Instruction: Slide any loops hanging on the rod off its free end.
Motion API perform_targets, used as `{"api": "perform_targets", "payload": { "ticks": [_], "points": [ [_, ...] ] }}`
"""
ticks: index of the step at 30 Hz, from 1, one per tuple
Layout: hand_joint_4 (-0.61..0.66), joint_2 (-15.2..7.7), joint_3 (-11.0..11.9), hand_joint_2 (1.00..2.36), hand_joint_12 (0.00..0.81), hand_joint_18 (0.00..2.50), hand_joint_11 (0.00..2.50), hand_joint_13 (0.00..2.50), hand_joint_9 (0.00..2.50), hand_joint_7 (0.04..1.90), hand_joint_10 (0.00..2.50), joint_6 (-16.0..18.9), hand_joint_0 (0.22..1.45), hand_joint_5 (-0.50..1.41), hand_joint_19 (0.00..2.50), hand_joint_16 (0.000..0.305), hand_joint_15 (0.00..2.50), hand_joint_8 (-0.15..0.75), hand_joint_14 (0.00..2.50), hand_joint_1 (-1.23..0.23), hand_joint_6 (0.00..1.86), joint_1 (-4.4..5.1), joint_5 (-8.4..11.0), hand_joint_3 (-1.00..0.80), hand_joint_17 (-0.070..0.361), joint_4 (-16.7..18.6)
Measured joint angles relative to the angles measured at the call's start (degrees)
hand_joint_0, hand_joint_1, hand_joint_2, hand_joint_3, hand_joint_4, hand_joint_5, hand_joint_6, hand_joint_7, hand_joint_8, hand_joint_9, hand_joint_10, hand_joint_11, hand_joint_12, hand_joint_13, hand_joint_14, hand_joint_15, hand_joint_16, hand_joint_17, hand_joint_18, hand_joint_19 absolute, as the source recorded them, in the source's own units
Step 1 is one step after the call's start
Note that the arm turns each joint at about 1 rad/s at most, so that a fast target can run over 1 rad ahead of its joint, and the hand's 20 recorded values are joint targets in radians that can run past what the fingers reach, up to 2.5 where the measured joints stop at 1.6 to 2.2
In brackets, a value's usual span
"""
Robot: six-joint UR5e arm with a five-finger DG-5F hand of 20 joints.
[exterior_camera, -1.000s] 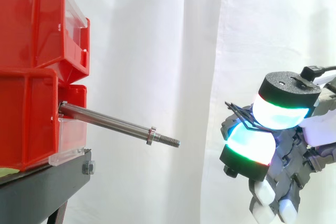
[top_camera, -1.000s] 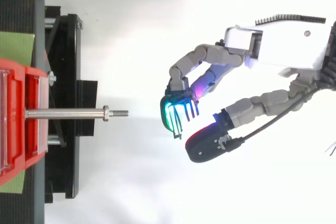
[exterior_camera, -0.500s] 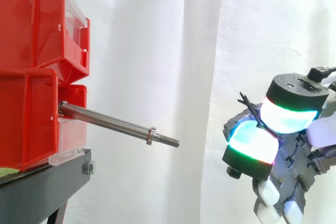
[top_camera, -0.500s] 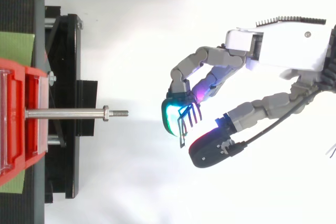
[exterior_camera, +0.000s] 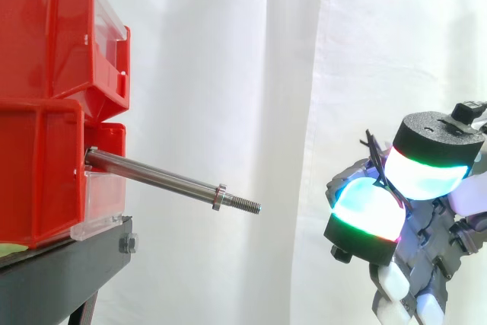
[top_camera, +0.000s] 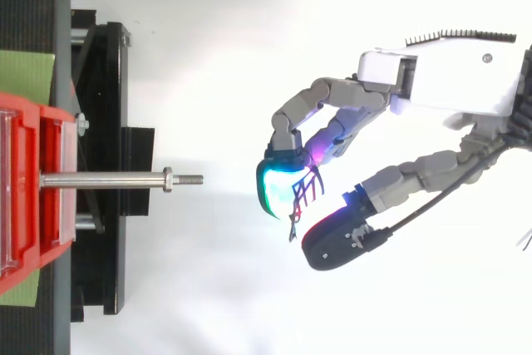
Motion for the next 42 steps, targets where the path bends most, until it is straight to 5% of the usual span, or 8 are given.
{"api": "perform_targets", "payload": {
  "ticks": [8, 21, 42],
  "points": [
    [0.13, 0.0, 0.6, 1.0, 0.26, 0.8, 0.42, 0.81, 0.85, 0.95, 0.02, 0.2, 0.66, -0.22, 0.4, 0.037, 0.14, 0.252, 0.0, -0.83, 0.88, 0.0, -0.09, -0.5, 0.082, -1.7],
    [0.14, 0.0, 1.1, 1.0, 0.26, 0.78, 0.41, 0.8, 0.88, 1.0, 0.02, 0.3, 0.59, -0.17, 0.43, 0.037, 0.15, 0.26, 0.01, -0.64, 0.81, 0.02, -0.02, -0.47, 0.083, -2.6],
    [0.09, 1.1, 2.5, 1.02, 0.266, 0.73, 0.41, 0.76, 0.84, 1.09, 0.01, 0.7, 0.58, -0.19, 0.41, 0.037, 0.15, 0.254, 0.01, -0.76, 0.87, 0.02, -0.27, -0.26, 0.082, -7.0]
  ]
}}
